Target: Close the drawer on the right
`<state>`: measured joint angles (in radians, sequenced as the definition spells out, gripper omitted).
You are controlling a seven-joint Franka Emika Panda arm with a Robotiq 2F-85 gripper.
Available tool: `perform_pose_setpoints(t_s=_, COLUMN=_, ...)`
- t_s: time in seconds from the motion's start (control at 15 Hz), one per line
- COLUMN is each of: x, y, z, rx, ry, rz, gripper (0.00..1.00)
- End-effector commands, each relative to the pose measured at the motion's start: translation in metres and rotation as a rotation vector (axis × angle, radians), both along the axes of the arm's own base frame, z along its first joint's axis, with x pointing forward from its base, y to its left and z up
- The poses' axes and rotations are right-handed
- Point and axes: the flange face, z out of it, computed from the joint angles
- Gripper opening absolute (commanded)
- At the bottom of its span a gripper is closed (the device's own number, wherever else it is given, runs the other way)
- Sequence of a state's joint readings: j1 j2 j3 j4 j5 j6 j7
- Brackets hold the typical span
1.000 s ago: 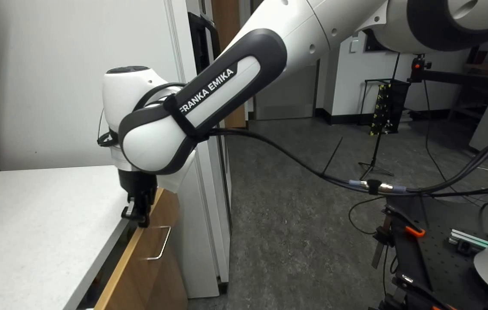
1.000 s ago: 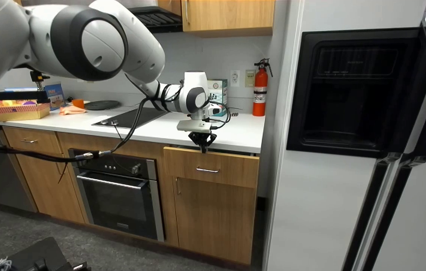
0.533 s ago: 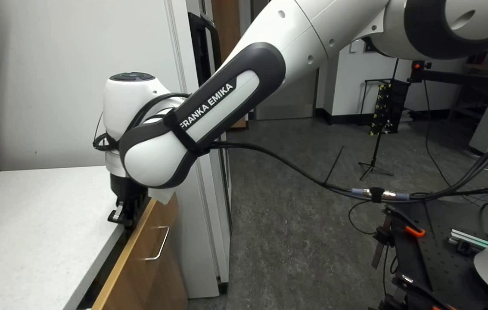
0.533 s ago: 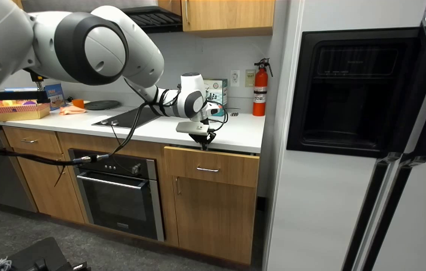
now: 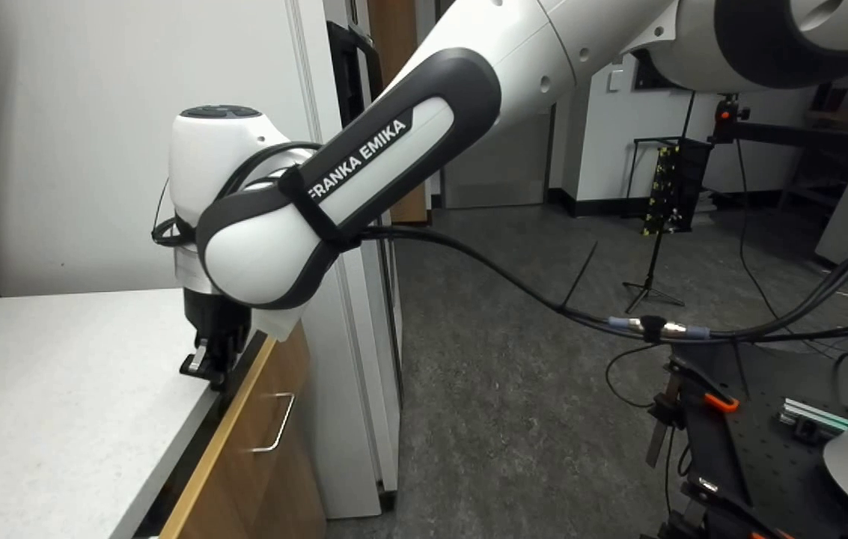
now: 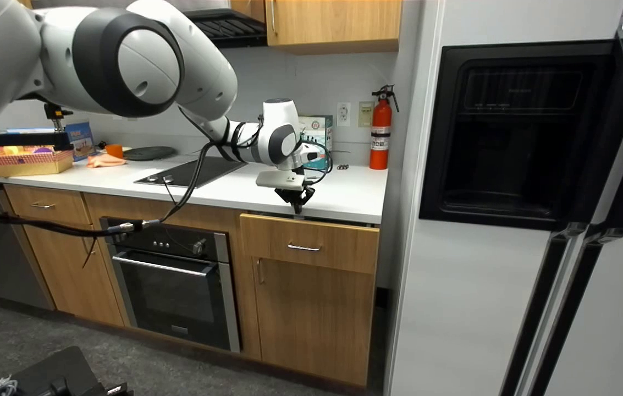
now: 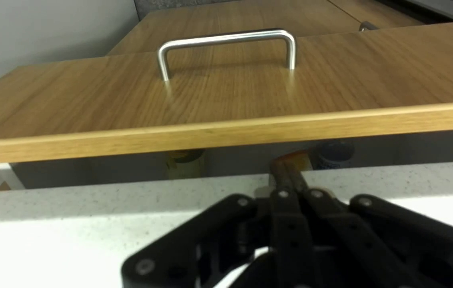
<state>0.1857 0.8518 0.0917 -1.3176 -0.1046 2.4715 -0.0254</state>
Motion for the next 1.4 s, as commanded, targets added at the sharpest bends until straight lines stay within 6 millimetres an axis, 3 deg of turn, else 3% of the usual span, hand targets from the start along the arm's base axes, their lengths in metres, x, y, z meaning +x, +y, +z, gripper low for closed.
perform_pose_setpoints(t_s=0.0, x=-0.003, y=0.010, z=0.039, rx=-0.002, ry=0.012, rz=0.040, gripper=0.00)
perform_pose_setpoints(t_s=0.2, x=-0.014, y=0.010, z=0.053, rx=-0.034, ry=0.065, rz=0.076, gripper=0.00)
perform_pose_setpoints(t_s=0.33, x=-0.024, y=0.009, z=0.048, rx=-0.066, ry=0.156, rz=0.098, gripper=0.00)
perform_pose_setpoints(t_s=0.73, x=-0.039, y=0.003, z=0.010, rx=-0.124, ry=0.145, rz=0.109, gripper=0.00)
perform_pose_setpoints(t_s=1.07, x=-0.056, y=-0.019, z=-0.019, rx=-0.143, ry=0.104, rz=0.103, gripper=0.00)
perform_pose_setpoints(t_s=1.33, x=-0.058, y=-0.027, z=-0.033, rx=-0.118, ry=-0.021, rz=0.087, gripper=0.00)
